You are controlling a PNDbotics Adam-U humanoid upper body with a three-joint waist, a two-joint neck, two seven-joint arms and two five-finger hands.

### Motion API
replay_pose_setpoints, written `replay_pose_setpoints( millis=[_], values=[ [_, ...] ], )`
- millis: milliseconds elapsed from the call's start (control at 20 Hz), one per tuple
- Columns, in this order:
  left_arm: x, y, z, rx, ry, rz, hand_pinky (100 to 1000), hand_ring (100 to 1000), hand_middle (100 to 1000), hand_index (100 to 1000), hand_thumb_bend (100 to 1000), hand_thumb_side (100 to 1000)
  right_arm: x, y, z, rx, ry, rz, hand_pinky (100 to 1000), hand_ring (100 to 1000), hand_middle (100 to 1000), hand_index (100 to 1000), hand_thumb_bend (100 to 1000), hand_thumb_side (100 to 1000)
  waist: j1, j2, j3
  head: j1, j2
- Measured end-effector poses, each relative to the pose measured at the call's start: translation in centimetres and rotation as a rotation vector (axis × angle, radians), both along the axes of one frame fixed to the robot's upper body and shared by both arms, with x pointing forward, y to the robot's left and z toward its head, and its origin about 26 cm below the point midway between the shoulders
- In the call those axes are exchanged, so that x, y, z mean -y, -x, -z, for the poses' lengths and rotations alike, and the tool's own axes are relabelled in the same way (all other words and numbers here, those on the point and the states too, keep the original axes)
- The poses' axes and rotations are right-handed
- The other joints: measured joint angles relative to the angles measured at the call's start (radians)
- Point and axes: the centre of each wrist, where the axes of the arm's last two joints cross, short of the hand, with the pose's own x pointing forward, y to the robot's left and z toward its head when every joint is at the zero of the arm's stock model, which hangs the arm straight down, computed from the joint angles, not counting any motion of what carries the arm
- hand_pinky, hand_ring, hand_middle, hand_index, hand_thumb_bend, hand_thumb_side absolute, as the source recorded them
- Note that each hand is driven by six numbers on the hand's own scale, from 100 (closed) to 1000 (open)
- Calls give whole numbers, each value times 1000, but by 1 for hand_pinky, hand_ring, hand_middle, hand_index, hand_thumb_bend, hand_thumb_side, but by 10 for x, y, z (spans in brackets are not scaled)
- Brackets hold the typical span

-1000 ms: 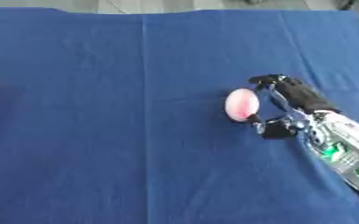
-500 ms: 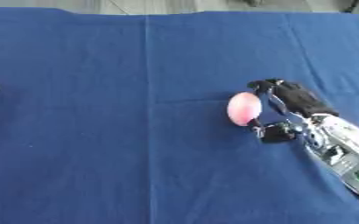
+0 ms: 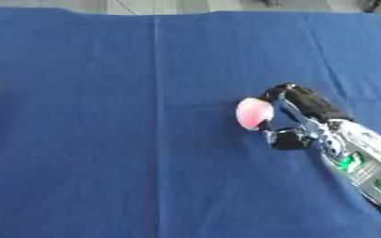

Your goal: Pick up the objects with one hand, pass them to the other hand, and then place them into the box on the other side of the table.

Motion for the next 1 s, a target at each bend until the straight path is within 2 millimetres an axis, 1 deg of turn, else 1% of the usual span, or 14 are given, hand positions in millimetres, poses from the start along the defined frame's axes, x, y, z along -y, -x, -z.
replay_pose_setpoints(
  millis=[50,250,350,500,600,700,850,1000],
  values=[
    [0,0,0,-1,1,0,844,667,764,834,144,885,0,0,0,2,-14,-5,891,762,465,619,100,100,0,-2,0,1,0],
    [-1,0,1,-7,3,-1,844,666,763,832,143,882,0,0,0,20,-72,-15,879,714,399,555,100,100,0,-13,-2,5,7],
    [-1,0,3,-12,3,-4,844,666,763,832,142,881,0,0,0,36,-100,-21,876,703,390,550,100,100,0,-19,-7,9,9],
    [-2,1,5,-19,3,-10,843,668,764,833,134,869,-1,-1,-3,77,-142,-50,874,666,367,541,100,100,5,-30,-21,19,23],
    [-4,1,5,-19,-2,-16,842,669,764,833,129,860,-4,-3,-10,124,-170,-84,872,655,361,531,100,100,15,-42,-29,31,35],
    [-8,2,3,-10,-14,-26,841,673,765,834,119,840,-6,-5,-20,180,-200,-116,832,642,371,535,100,100,25,-59,-36,43,48],
    [-12,2,-6,24,-41,-34,839,678,766,835,106,812,-14,-9,-30,247,-259,-155,814,643,367,537,100,100,37,-79,-41,56,67],
    [-14,1,-25,95,-79,-29,834,685,768,838,100,784,-28,-13,-31,277,-338,-200,796,624,365,540,100,100,48,-92,-46,66,82]
  ],
)
